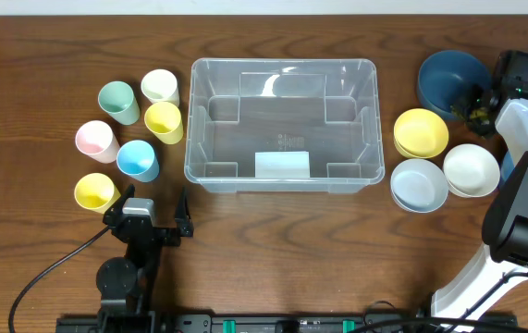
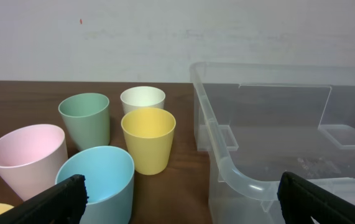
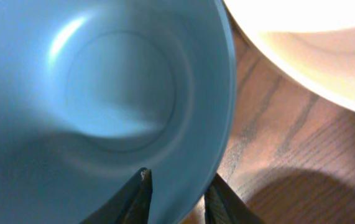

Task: Pack container
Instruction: 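Move the right gripper to the dark teal bowl and grasp its rim, then lift the dark teal bowl and carry it over the container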

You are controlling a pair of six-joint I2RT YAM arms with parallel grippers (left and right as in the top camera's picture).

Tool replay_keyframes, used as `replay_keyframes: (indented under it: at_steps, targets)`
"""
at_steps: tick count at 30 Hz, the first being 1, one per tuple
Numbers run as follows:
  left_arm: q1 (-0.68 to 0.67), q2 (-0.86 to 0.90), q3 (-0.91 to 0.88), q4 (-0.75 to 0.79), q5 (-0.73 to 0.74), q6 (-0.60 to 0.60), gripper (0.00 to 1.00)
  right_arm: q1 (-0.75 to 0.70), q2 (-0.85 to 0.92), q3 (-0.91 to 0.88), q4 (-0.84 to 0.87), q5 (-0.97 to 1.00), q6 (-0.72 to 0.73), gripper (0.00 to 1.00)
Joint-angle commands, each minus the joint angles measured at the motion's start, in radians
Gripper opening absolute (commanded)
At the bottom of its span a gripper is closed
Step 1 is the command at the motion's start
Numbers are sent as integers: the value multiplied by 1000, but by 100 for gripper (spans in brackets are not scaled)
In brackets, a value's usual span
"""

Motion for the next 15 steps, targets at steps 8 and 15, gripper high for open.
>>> replay_keyframes:
  at_steps: [8,15]
  targets:
    - [3,-6,-16,-34,11,10,98,5,7,-6,46,16,4,11]
    - [3,-6,-16,-34,11,10,98,5,7,-6,65,16,4,1]
